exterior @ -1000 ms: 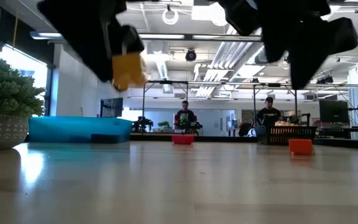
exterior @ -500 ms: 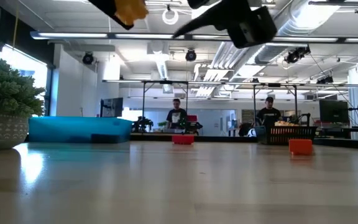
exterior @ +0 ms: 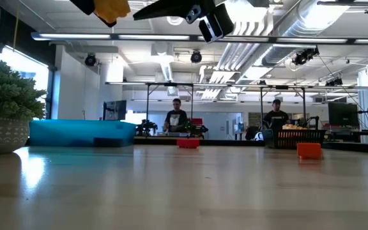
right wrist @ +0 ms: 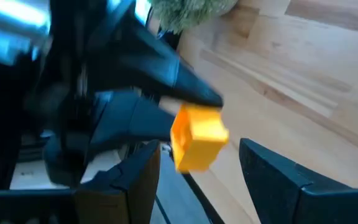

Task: Sort & place blocks by color
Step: Put the yellow game piece into the black bin

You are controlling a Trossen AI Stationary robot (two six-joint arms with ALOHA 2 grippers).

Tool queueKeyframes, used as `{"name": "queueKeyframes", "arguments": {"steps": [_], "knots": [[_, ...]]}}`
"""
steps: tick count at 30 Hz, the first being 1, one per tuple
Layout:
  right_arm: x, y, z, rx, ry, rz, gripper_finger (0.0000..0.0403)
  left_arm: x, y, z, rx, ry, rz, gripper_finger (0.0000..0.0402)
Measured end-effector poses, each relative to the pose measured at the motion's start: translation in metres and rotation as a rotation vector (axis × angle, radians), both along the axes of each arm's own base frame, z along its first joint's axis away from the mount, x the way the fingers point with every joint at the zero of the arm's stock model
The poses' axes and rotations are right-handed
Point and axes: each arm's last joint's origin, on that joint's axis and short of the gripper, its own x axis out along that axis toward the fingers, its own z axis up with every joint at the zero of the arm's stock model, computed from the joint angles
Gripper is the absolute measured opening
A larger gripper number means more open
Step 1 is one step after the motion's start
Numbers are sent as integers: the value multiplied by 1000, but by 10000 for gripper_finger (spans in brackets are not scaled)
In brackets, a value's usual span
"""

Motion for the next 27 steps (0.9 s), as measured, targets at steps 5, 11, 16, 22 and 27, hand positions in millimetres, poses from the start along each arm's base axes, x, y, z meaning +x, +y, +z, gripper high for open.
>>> {"name": "queueKeyframes", "arguments": {"steps": [5,11,16,22,27], "knots": [[2,-9,-1,14,13,-26,206,-1,-1,0,29,-11,10,119],[3,-12,-1,16,14,-33,190,2,2,1,45,-41,55,119],[3,-13,-2,7,21,-41,126,5,7,2,42,-51,79,120],[2,-19,-3,-17,48,-49,56,7,12,1,64,-55,92,123],[5,-31,-3,-46,52,-5,56,8,17,1,80,-57,119,146]]}}
